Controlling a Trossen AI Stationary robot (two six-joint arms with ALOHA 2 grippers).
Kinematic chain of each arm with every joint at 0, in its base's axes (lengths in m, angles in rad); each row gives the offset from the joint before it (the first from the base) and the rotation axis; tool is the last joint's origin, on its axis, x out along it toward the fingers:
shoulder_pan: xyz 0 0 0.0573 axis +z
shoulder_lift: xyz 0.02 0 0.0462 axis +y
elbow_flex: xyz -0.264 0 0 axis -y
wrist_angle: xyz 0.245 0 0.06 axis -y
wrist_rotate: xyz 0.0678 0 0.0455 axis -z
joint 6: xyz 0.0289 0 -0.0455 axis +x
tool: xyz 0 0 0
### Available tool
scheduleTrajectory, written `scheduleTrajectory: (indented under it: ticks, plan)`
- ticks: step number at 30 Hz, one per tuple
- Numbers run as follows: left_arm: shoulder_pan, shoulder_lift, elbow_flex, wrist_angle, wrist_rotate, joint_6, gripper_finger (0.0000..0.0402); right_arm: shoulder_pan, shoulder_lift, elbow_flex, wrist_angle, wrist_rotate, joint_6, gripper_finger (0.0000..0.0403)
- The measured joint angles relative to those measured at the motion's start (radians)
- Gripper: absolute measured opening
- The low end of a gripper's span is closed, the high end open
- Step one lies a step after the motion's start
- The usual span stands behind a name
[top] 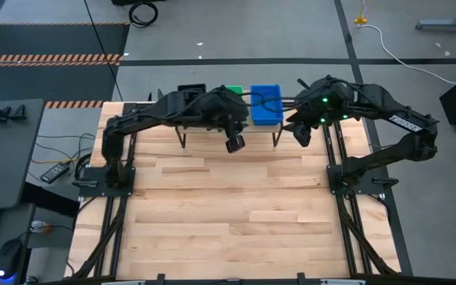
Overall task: Stack baskets on shelf by color
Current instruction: Return to Home Position
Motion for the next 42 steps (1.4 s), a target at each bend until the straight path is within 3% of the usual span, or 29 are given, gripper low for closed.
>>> scheduleTrajectory:
  ticks: [5,13,24,33,37,42]
  plan:
    - [-0.027,-0.035,-0.001,-0.001,-0.038,-0.046,0.0013,0.000,-0.071,0.000,0.001,0.010,0.029,0.0123]
    - [-0.076,-0.054,-0.001,0.019,-0.060,-0.076,0.0004,0.002,-0.240,-0.095,0.058,0.030,0.149,0.0009]
    - [-0.192,-0.110,-0.002,0.020,-0.119,-0.155,0.0001,0.049,-0.550,-0.450,0.348,0.033,0.360,0.0008]
    - [-0.277,-0.196,-0.019,-0.133,-0.234,-0.263,0.0001,0.055,-0.777,-0.699,0.503,0.059,0.352,0.0005]
    - [-0.342,-0.291,-0.138,-0.106,-0.294,-0.338,0.0001,0.055,-0.844,-0.792,0.521,0.051,0.333,0.0005]
    - [-0.423,-0.469,-0.436,0.067,-0.394,-0.434,0.0000,0.055,-0.890,-0.891,0.610,0.048,0.329,0.0005]
